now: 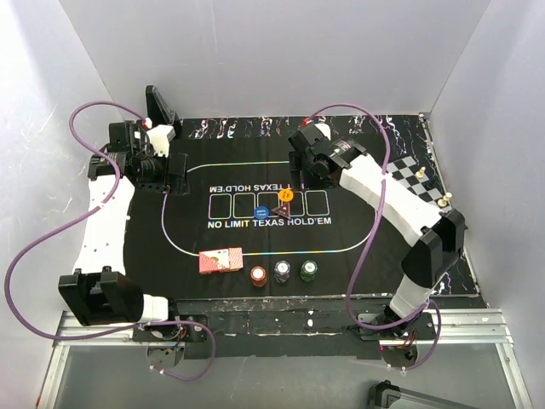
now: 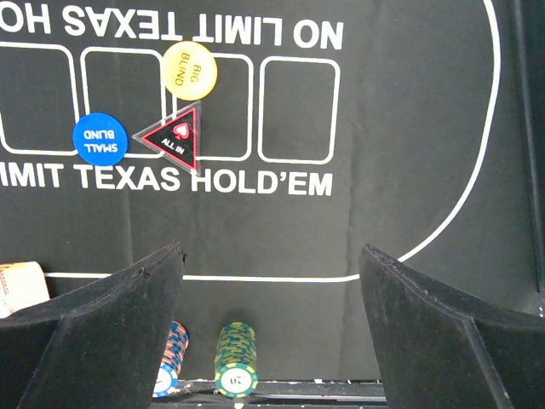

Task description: Distribute texas hold em gaming equipment

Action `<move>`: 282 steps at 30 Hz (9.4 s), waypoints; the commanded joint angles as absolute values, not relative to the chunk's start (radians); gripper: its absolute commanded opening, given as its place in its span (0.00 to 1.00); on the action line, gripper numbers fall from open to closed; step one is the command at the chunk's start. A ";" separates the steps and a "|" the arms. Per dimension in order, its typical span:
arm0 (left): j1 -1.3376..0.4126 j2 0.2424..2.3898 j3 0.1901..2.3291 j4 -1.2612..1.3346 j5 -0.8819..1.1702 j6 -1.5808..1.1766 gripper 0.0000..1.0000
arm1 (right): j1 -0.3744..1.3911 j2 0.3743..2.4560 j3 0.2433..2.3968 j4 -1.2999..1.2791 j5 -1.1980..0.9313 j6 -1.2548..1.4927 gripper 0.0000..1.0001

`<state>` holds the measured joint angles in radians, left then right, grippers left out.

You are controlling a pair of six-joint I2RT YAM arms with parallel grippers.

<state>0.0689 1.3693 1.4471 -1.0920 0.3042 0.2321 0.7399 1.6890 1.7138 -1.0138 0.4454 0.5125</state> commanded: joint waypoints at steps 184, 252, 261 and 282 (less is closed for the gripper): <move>-0.104 1.710 1.274 -0.764 0.202 0.810 0.81 | 0.601 1.867 1.535 -0.621 0.047 0.597 0.61; -0.081 1.638 1.497 -0.930 0.420 0.436 1.00 | 0.581 2.487 2.267 -0.765 0.149 0.497 0.45; -0.057 1.595 1.522 -0.980 0.411 0.410 1.00 | 0.696 2.209 1.858 -0.608 0.206 0.381 0.76; -0.051 1.505 1.503 -1.046 0.399 0.417 1.00 | 0.785 2.134 1.639 -0.592 0.317 0.245 0.63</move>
